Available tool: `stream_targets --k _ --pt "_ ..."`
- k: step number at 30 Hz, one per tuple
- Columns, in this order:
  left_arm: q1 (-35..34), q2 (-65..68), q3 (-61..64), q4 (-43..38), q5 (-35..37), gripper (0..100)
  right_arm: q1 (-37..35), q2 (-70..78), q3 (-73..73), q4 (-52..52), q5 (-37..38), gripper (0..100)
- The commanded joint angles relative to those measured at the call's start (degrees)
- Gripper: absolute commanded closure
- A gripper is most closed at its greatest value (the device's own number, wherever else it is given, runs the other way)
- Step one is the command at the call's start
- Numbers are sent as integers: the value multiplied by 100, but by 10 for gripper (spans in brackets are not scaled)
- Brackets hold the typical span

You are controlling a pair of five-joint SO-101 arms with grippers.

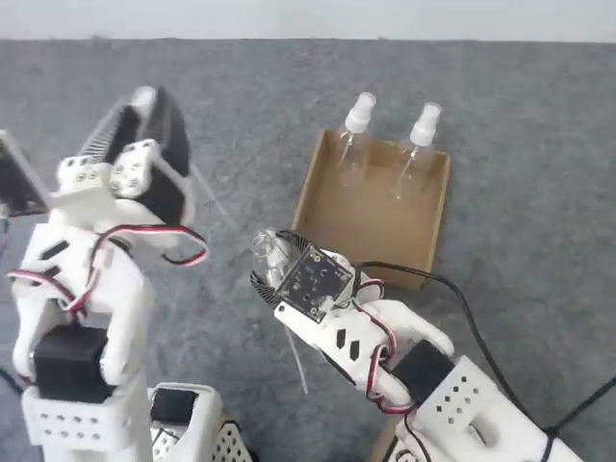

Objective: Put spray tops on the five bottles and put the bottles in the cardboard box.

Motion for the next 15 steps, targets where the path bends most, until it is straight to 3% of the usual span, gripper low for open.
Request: stream_targets --k 1,9,15 --pt "527 -105 -251 -158 88 987 -48 -163 -62 -145 -62 992" --pt "607 -114 -207 -18 88 987 -48 -163 -53 -136 -62 992" --pt "1037 -123 259 35 88 987 -48 -163 -53 -136 -62 992"
